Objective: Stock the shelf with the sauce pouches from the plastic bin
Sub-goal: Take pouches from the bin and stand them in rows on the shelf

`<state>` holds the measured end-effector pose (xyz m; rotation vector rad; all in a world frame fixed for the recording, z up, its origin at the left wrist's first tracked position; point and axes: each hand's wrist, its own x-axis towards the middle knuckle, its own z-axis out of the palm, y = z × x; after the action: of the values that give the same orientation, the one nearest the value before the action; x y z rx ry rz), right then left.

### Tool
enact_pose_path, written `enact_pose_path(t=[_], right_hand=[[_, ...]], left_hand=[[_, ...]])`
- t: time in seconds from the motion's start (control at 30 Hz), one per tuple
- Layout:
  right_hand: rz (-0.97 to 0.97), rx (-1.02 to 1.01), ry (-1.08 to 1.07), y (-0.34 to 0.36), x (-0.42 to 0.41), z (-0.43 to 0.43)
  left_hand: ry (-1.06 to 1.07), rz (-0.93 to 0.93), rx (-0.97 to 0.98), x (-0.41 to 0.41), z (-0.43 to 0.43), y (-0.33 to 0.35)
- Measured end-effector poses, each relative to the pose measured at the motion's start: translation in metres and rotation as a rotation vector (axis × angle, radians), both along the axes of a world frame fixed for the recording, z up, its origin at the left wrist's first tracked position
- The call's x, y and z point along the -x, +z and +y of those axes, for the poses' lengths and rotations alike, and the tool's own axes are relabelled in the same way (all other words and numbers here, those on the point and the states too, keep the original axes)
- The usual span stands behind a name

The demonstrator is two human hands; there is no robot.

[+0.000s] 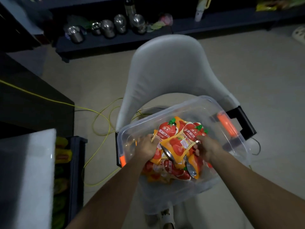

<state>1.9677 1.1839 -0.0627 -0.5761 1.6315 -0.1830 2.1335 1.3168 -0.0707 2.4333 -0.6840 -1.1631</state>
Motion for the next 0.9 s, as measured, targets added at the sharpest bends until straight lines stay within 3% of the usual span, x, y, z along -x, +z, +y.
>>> enact_pose_path(t=[0.23,0.33,0.4,0.6,0.9], right_hand=[[0.036,0.003,0.020,-0.013,-0.025,-0.005],[-0.042,0.007,-0.033,-0.009,-0.020,-0.001],[-0.129,0.032,-0.060,-0.003,-0.014,0.006],[-0.312,0.168,-0.058,0.035,0.011,0.025],[-0.450,0.146,0.174,0.121,0.058,0.086]], left_hand=[[0.176,0.133,-0.006,-0.002,-0.010,-0.005],[0.282,0.038,-0.043,0.011,-0.006,-0.010],[0.305,0.114,-0.010,0.024,0.000,-0.009],[0.519,0.488,0.222,0.046,0.027,0.013],[0.688,0.588,0.588,0.110,0.104,0.123]])
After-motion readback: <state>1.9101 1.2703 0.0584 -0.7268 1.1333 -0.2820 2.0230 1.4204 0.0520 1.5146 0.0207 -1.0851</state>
